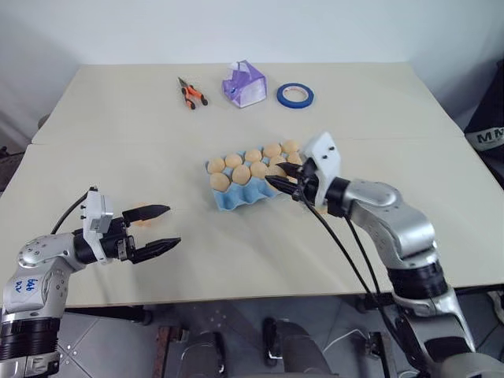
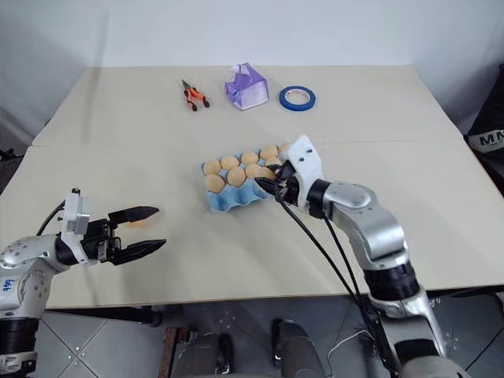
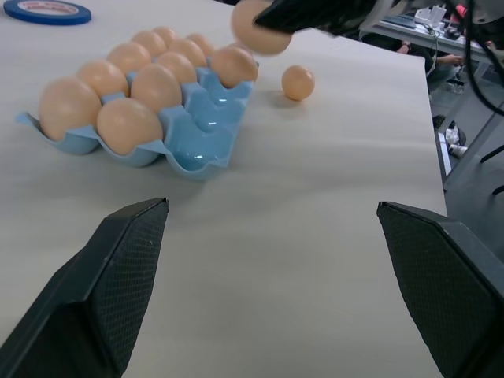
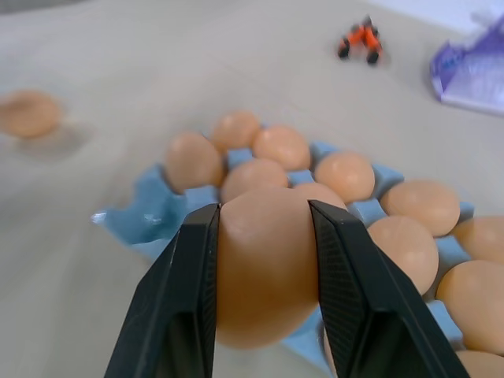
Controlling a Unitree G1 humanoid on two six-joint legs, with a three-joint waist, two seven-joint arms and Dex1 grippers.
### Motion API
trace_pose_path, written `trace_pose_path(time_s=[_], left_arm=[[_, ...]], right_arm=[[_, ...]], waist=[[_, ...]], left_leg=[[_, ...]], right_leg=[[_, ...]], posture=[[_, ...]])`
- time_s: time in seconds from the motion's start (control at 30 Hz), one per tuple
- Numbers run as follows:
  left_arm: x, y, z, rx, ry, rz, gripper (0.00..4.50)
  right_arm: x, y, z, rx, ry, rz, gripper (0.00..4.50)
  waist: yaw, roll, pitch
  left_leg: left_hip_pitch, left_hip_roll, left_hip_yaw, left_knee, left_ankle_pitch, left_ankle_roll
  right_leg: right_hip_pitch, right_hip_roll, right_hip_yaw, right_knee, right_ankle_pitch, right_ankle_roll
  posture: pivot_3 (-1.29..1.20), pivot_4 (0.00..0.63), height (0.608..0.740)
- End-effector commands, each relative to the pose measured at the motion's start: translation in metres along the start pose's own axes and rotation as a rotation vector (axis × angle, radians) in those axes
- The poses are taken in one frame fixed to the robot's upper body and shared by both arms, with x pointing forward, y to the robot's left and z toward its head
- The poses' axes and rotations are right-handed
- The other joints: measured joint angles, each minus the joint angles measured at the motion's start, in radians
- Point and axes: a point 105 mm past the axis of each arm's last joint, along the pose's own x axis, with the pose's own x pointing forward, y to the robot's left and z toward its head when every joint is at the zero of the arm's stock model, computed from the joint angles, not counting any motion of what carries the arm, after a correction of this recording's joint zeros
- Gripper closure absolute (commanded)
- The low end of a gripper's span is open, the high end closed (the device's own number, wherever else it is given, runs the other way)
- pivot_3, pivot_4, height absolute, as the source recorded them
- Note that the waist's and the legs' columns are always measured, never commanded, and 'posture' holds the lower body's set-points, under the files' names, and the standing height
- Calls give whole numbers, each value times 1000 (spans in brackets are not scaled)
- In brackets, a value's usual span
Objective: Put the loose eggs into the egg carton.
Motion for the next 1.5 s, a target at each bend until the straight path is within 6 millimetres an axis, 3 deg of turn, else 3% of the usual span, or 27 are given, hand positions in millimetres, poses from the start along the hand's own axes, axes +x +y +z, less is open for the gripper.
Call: trace_pose_path(time_s=[0.03,0.17,0.47,0.6,0.73,0.87,1.2,1.5], left_arm=[[1,0,10,44,-24,-7,0],[2,1,11,47,-28,-3,0],[3,1,10,46,-35,-4,0],[6,1,10,46,-38,-11,0],[8,0,10,45,-43,-18,0],[6,-1,9,38,-41,-26,0],[1,3,7,69,-77,-27,0],[-10,6,8,114,-78,-9,0]], right_arm=[[11,-1,3,-48,-15,-9,3140],[16,-6,-3,-108,20,-29,3140],[8,-6,14,-148,-39,-22,40],[-3,-3,27,-146,-74,6,15],[-28,6,31,-115,-94,59,15],[-66,12,14,-105,-69,83,15],[-152,-6,-51,-10,84,-96,15],[-191,-3,-75,89,95,-226,15]], waist=[[0,0,0],[-1,0,0],[-20,0,0],[-20,0,0],[-18,0,0],[-12,0,0],[3,-1,0],[6,-1,0]], left_leg=[[-1,0,0,0,0,0],[-2,0,3,1,0,0],[-2,0,4,1,2,-1],[-1,0,4,1,3,-2],[-1,0,4,1,3,-2],[-2,0,4,0,2,-2],[1,-1,4,1,2,-1],[4,-1,3,1,2,-1]], right_leg=[[-1,0,0,0,0,0],[-4,0,2,2,0,0],[-6,0,3,8,0,0],[-7,0,4,9,0,0],[-7,0,4,9,0,0],[-7,0,3,8,0,0],[-4,1,4,7,0,0],[0,1,3,6,0,0]], posture=[[0,150,740],[0,150,740],[0,150,740],[0,150,740],[0,150,740],[0,150,740],[0,150,740],[0,150,740]])
